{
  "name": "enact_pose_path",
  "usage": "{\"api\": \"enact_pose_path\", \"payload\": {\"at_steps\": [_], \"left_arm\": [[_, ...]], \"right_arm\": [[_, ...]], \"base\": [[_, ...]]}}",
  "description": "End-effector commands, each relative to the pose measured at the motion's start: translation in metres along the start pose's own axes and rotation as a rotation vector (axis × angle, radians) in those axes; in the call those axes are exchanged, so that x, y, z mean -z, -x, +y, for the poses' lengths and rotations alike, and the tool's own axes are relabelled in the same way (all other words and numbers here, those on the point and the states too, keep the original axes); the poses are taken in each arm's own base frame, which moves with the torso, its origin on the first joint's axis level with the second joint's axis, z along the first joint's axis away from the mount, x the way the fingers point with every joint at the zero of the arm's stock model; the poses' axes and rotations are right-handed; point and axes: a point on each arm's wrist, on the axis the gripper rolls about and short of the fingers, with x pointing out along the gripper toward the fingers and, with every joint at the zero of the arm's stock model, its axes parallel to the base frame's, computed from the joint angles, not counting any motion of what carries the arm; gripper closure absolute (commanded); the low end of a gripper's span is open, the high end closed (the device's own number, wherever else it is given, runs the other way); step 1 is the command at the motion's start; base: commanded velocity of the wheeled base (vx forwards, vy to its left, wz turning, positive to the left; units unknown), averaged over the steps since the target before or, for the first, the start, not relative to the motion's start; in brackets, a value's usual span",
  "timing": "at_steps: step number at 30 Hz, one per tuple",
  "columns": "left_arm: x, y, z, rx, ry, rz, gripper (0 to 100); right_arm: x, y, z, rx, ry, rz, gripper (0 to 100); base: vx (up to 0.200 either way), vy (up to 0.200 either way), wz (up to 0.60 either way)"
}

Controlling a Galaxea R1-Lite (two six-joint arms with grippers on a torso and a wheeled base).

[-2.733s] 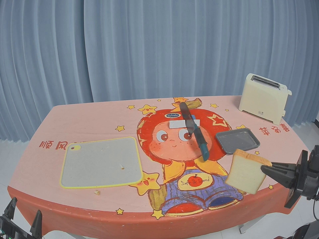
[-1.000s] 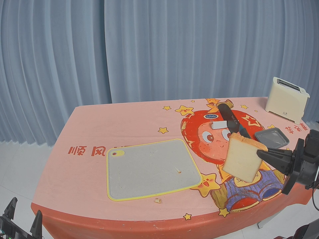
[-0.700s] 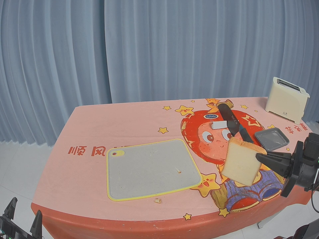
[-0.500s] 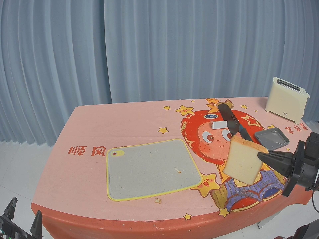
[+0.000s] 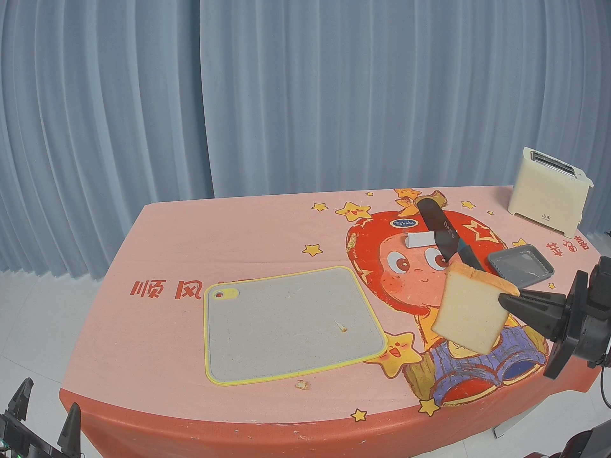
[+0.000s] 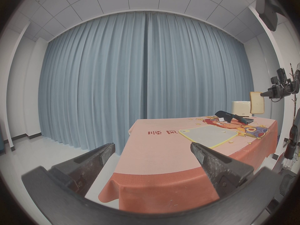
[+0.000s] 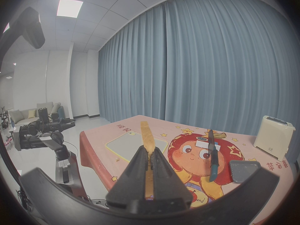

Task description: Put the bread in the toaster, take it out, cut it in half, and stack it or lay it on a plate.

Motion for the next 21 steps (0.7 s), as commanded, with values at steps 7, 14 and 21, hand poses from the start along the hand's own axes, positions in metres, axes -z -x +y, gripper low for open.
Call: {"api": "enact_pose_path", "payload": {"at_steps": [7,14,21], "left_arm": [[0.0049,-0.0013,0.0000,0.000,0.000,0.017,0],[0.0049,-0.0013,0.0000,-0.001,-0.002,0.018,0],[0.0049,-0.0013,0.0000,0.000,0.000,0.017,0]], "right_arm": [[0.0034,-0.0003,0.0000,0.001,0.003,0.014,100],[0.0036,0.0000,0.0000,0.006,0.003,0.014,100],[0.0038,0.0007,-0.0003,0.012,0.003,0.012,100]], "base": [[0.000,0.000,0.00],[0.000,0.000,0.26],[0.000,0.000,0.00]]}}
